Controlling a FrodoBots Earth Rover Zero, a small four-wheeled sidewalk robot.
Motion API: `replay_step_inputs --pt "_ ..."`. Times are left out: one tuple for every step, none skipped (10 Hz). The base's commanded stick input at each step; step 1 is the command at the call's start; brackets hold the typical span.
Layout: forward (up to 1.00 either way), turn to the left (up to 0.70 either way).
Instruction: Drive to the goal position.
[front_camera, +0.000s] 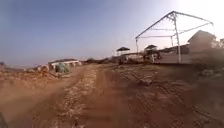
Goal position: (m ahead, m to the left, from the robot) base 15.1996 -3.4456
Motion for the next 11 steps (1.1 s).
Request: replay_step_inputs --pt "0.70 0.00" --pt "0.70 0.00" --pt "0.70 0.00" --pt "0.70 0.00" --pt "0.70 0.00" --pt "0.70 0.00" --pt "0.70 0.00" --pt "0.70 0.00" --pt "0.70 0.00" --pt "0.70 0.00" --pt "0.70 0.00"
